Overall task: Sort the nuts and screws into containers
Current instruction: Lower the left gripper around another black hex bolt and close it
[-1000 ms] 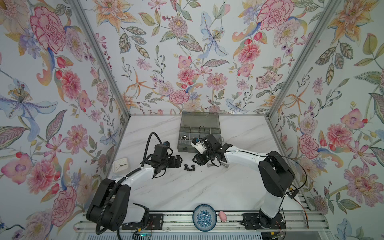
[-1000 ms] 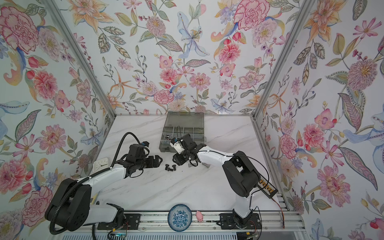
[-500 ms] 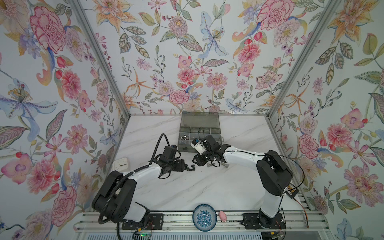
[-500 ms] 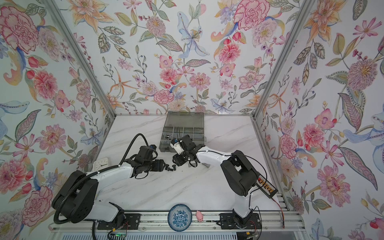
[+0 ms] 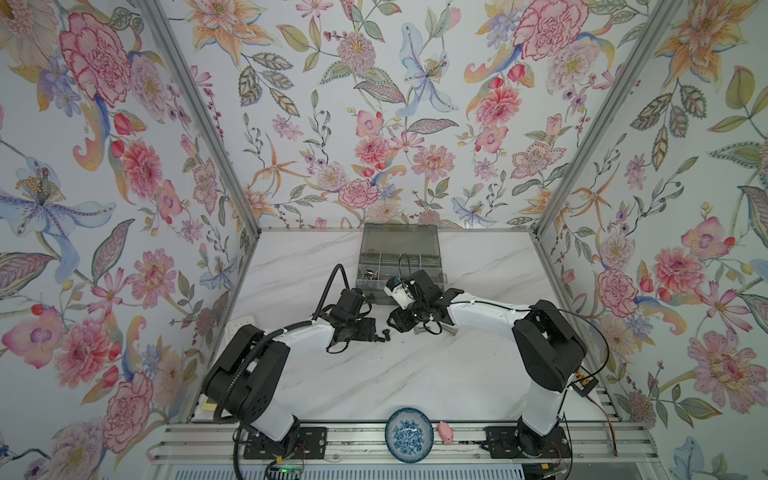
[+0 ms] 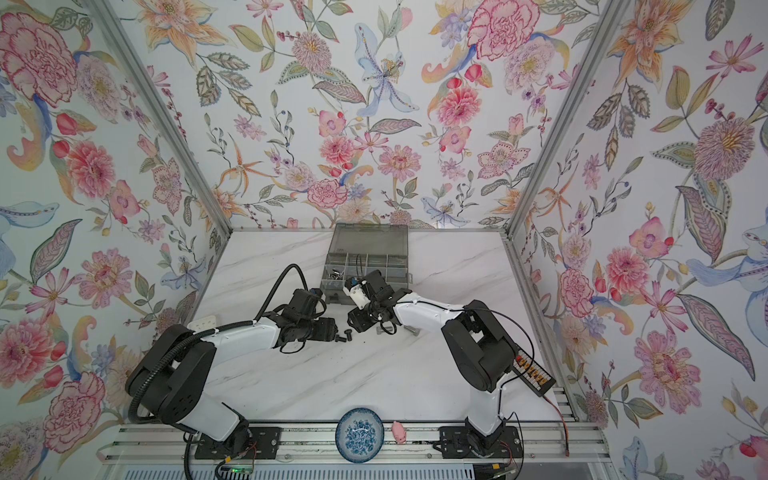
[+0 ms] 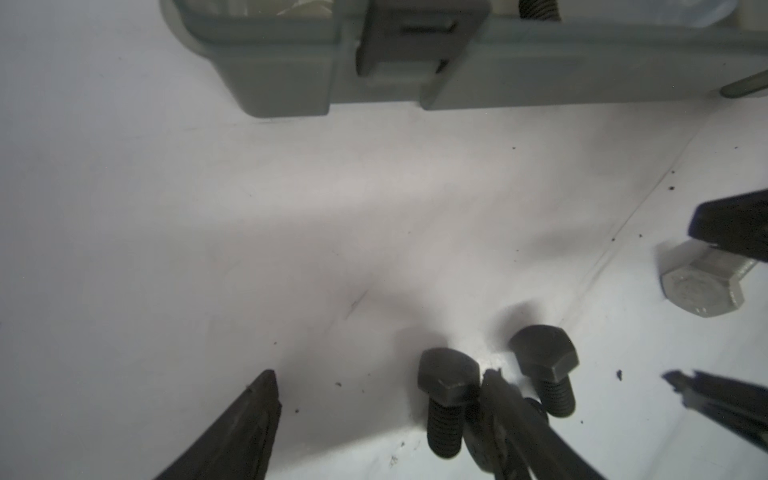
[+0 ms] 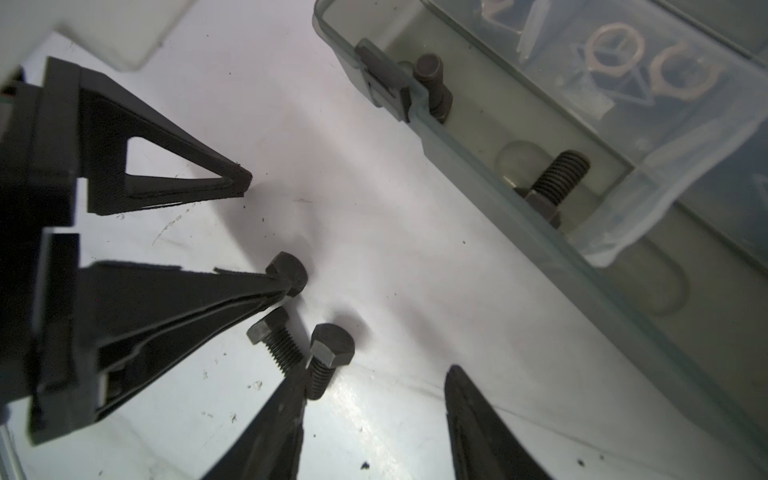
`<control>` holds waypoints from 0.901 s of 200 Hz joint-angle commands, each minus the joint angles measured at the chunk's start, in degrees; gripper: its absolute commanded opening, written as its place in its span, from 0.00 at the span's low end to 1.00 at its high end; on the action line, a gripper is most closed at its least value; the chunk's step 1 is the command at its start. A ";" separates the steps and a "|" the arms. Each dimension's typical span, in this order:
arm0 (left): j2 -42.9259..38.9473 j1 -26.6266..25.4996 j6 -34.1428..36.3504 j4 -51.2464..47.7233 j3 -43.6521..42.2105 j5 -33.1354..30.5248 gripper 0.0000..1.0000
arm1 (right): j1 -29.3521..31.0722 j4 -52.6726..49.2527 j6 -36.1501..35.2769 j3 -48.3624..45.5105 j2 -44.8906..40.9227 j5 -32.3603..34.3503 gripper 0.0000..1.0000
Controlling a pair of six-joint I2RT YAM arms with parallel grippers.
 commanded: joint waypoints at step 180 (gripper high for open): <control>3.62 -5.32 -0.12 -13.39 5.97 -11.82 0.47 | -1.05 0.79 1.23 -3.02 -1.18 0.90 0.55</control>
